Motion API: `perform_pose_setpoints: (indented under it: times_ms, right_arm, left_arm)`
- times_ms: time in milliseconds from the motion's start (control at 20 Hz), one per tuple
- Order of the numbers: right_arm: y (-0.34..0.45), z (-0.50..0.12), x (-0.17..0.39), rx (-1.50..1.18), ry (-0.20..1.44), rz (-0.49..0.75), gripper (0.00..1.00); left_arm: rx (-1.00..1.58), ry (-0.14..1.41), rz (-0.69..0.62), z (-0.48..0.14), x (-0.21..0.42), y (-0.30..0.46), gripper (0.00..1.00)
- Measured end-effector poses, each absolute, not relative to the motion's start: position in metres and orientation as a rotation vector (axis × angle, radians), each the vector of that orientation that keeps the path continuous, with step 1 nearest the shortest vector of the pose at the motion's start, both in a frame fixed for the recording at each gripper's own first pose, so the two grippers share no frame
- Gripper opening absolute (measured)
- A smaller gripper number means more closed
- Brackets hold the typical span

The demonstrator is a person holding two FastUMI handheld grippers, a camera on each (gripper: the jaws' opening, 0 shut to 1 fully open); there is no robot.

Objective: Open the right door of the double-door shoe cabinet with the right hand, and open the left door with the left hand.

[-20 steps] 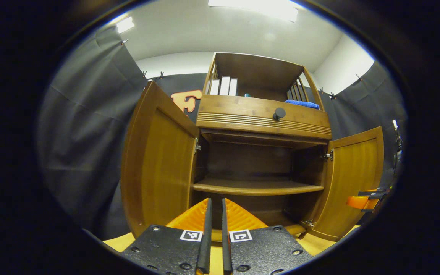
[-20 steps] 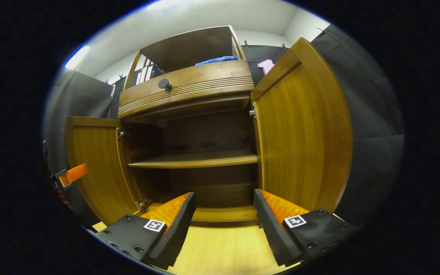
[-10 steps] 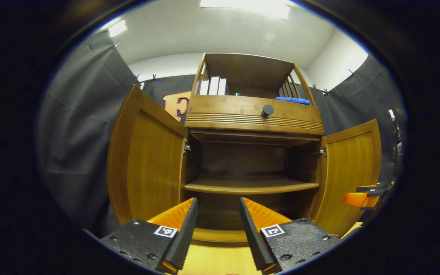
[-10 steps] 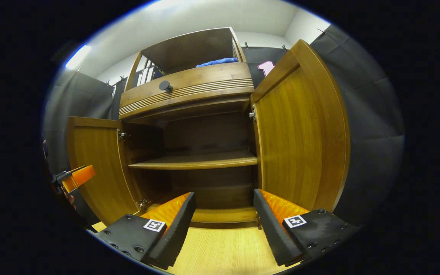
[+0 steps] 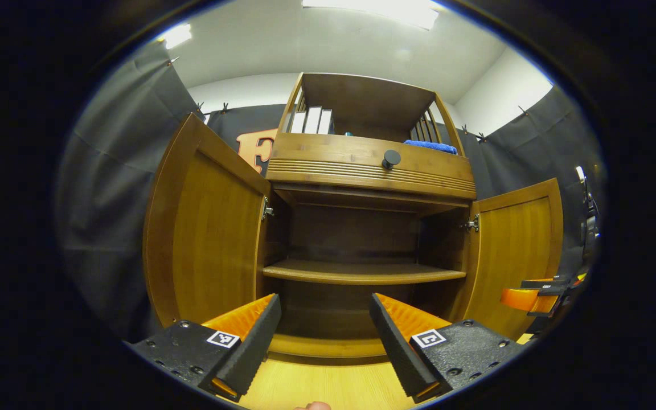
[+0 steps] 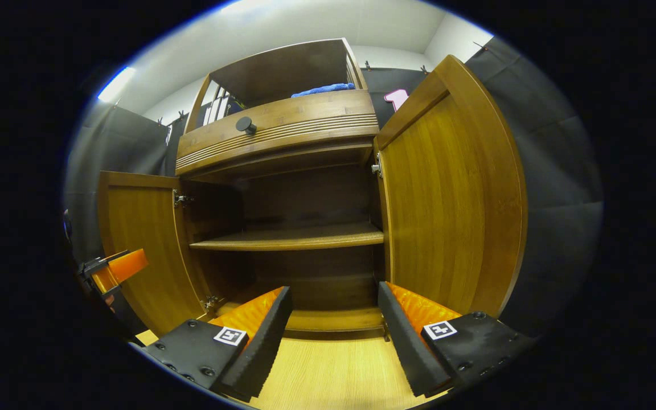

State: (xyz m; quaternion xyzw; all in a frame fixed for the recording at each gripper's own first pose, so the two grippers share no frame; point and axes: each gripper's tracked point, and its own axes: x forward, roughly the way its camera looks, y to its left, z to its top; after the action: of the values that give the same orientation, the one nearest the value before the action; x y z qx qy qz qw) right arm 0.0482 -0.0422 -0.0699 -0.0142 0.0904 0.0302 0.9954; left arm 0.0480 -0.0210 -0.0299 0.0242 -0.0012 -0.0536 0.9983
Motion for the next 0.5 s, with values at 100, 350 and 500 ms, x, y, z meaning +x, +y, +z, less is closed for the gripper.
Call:
perform_pose_setpoints:
  times_ms: [100, 350, 500]
  right_arm:
    - [-0.0413, -0.0711, 0.0497, -0.028, 0.184, 0.063, 0.98]
    - [-0.0372, -0.0709, 0.0491, -0.035, 0.183, 0.073, 0.98]
    - [-0.0367, -0.0719, 0.0480, -0.034, 0.186, 0.076, 0.98]
  left_arm:
    - [0.045, 0.000, -0.114, -0.0325, 0.0487, -0.0230, 0.92]
    - [0.056, 0.011, -0.121, -0.0378, 0.0465, -0.0246, 0.95]
    - [0.055, 0.004, -0.119, -0.0360, 0.0471, -0.0236, 0.92]
